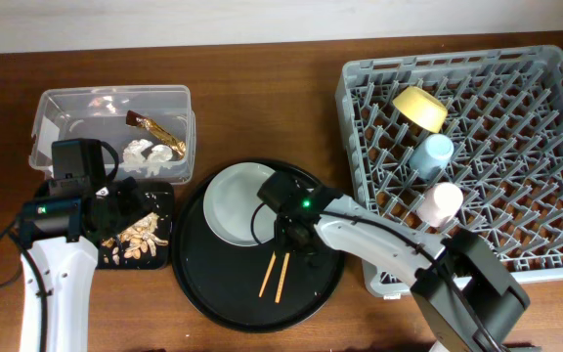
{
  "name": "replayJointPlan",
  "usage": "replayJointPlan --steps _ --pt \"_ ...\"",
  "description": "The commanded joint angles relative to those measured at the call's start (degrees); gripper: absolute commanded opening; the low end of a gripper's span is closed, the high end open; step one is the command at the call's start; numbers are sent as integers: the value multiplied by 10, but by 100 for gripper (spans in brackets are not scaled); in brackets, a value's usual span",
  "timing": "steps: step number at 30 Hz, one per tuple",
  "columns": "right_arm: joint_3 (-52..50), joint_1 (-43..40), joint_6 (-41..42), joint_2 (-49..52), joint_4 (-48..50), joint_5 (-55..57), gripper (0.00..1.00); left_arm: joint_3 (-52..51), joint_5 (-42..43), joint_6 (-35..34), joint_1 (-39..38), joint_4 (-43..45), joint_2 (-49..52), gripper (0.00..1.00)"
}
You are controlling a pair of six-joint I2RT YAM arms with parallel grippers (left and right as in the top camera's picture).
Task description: Sort waste into correct bins and load items into the dishwasher rack
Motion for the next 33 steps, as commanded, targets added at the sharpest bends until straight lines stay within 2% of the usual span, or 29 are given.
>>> replayJointPlan --steps 1,4,7,10,13,16,18,21,24,28,30,31,33 --pt "9 14 12 17 0 28 64 0 2 -5 2 -1 -7 87" --pt "9 14 12 43 1 29 63 0 2 -5 2 0 -7 87" --pt "9 14 12 68 -2 28 58 0 2 -5 2 -1 -7 87" --pt "9 10 23 69 -22 28 25 0 2 -5 2 -1 -7 87" --pt "9 5 22 62 -28 28 4 0 2 -5 2 -1 -7 87" --pt "16 -12 6 29 -45 28 4 0 2 -5 2 -1 -7 87" --pt "33 -36 -38 -18 -62 28 4 0 2 -5 2 -1 -7 87" --pt "64 -86 -165 -106 -107 28 4 0 2 -5 2 -3 -7 87" --pt "70 -180 -238 -174 -156 28 4 0 2 -5 2 -5 -7 87" --pt "67 -282 -350 -166 -176 22 4 0 2 -5 2 -5 -7 87" --pt "66 -303 -370 -147 -178 22 4 0 2 -5 2 -5 -7 87" --pt "66 -306 -377 -137 -178 22 9 0 2 -5 2 -5 -7 87" --pt "66 -306 -389 -125 -170 23 32 0 2 -5 2 -5 -7 87"
